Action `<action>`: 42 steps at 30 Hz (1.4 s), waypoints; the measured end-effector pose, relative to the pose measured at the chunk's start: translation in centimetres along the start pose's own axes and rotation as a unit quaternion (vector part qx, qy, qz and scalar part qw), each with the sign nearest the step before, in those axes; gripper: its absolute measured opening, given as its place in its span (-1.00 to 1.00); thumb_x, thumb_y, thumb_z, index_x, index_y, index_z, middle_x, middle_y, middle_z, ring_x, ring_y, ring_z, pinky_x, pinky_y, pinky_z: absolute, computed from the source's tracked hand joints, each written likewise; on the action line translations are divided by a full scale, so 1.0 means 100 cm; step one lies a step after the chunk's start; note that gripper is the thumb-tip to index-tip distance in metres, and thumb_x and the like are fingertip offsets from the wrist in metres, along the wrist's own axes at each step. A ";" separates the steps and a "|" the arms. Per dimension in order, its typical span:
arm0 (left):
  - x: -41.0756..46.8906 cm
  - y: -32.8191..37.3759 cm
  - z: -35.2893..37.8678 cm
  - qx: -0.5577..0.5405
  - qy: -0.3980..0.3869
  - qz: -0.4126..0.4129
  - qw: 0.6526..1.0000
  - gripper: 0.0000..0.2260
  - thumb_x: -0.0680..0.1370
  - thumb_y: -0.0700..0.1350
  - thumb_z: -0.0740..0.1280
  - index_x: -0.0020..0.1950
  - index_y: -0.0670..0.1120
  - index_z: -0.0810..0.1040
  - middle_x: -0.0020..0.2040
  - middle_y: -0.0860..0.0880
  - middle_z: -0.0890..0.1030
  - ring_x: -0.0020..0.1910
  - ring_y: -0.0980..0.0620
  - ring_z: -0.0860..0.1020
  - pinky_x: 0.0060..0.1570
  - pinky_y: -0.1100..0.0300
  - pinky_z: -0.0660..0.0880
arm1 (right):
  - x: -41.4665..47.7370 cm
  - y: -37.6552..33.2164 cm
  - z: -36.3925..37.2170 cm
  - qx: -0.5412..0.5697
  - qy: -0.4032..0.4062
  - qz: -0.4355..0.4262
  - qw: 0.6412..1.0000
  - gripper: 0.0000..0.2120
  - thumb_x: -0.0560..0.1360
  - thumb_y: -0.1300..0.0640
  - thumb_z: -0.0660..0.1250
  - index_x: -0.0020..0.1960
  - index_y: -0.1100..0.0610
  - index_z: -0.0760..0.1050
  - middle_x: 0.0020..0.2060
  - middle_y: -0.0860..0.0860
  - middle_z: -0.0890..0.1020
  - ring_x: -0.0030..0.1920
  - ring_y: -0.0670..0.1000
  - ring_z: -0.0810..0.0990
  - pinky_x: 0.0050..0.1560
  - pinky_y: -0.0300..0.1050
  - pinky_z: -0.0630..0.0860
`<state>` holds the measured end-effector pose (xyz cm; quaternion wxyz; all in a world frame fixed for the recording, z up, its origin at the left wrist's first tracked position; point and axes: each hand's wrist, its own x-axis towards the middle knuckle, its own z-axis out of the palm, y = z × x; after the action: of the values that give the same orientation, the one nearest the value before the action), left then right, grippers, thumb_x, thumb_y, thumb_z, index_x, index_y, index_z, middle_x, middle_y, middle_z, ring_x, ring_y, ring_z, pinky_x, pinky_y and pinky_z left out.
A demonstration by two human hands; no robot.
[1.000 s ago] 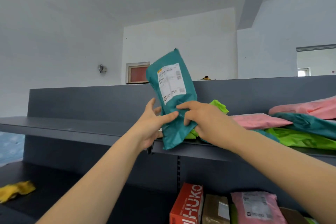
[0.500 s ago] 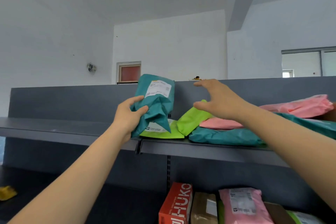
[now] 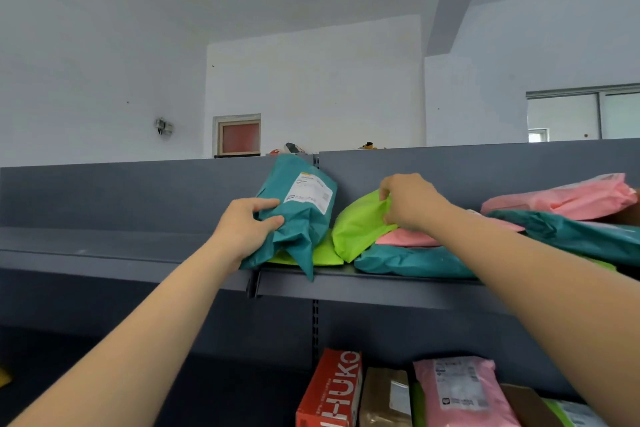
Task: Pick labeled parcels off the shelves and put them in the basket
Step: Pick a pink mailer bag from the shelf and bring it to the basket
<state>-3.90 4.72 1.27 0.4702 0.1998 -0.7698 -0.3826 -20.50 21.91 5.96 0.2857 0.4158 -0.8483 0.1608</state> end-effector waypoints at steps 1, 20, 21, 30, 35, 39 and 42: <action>0.000 0.001 0.001 0.024 -0.002 0.009 1.000 -0.65 0.50 -0.18 0.40 0.28 -0.03 0.53 0.28 -0.03 0.53 0.17 -0.02 0.53 0.24 0.00 0.46 | -0.001 0.000 0.003 0.018 0.027 0.004 0.999 -0.76 0.46 0.29 0.29 0.12 0.18 0.50 0.09 0.15 0.56 0.09 0.19 0.53 -0.03 -0.09 0.43; 0.004 0.030 0.024 0.135 0.006 0.099 0.986 -0.60 0.52 0.05 0.36 0.33 -0.01 0.48 0.32 -0.01 0.49 0.30 0.00 0.44 0.27 0.10 0.38 | -0.019 0.021 -0.045 0.742 0.089 0.146 0.648 -0.87 0.54 0.34 0.27 -0.17 0.21 0.40 -0.20 0.10 0.53 -0.19 0.03 0.57 -0.22 -0.07 0.65; 0.003 0.034 0.022 0.137 0.022 0.107 0.985 -0.62 0.53 0.06 0.34 0.32 0.00 0.48 0.31 -0.01 0.51 0.29 0.01 0.45 0.23 0.12 0.38 | -0.020 0.020 -0.048 0.791 0.057 0.156 0.589 -0.94 0.56 0.34 0.22 -0.08 0.26 0.44 -0.14 0.12 0.57 -0.14 0.04 0.59 -0.30 -0.12 0.64; -0.017 0.071 0.013 0.106 0.116 0.227 0.961 -0.60 0.57 0.05 0.26 0.38 -0.04 0.42 0.35 0.04 0.47 0.35 0.08 0.37 0.28 0.23 0.26 | -0.032 0.023 -0.057 0.865 -0.044 0.184 0.465 -0.74 0.58 0.40 0.09 0.20 0.41 0.44 0.09 0.24 0.61 -0.14 0.17 0.68 -0.42 -0.15 0.60; -0.022 0.088 0.021 0.085 0.073 0.204 0.973 -0.43 0.53 0.13 0.30 0.47 -0.07 0.29 0.42 0.00 0.39 0.39 0.06 0.34 0.35 0.17 0.26 | -0.038 0.022 -0.065 0.874 -0.050 0.166 0.455 -0.75 0.58 0.39 0.11 0.18 0.38 0.48 0.02 0.23 0.64 -0.20 0.15 0.70 -0.41 -0.17 0.61; -0.030 0.102 0.030 -0.073 -0.001 0.084 0.994 -0.75 0.52 0.14 0.30 0.11 0.03 0.46 0.11 0.10 0.55 0.22 0.04 0.48 0.15 0.20 0.37 | -0.044 0.020 -0.073 0.881 -0.067 0.145 0.446 -0.73 0.58 0.39 0.11 0.21 0.34 0.49 0.08 0.24 0.63 -0.02 0.12 0.66 -0.43 -0.19 0.60; -0.037 0.114 0.042 -0.364 -0.108 -0.030 0.925 -0.77 0.53 0.02 0.34 0.11 -0.06 0.55 0.04 0.01 0.66 0.06 0.02 0.60 0.22 0.06 0.46 | -0.048 0.018 -0.078 0.884 -0.090 0.137 0.437 -0.70 0.58 0.38 0.08 0.23 0.34 0.48 0.14 0.23 0.60 0.10 0.11 0.61 -0.42 -0.19 0.60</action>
<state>-5.18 16.03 6.94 0.4131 -0.0046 -0.6172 -0.6696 -16.88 29.94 9.08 -0.3414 0.3326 -0.3118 0.8219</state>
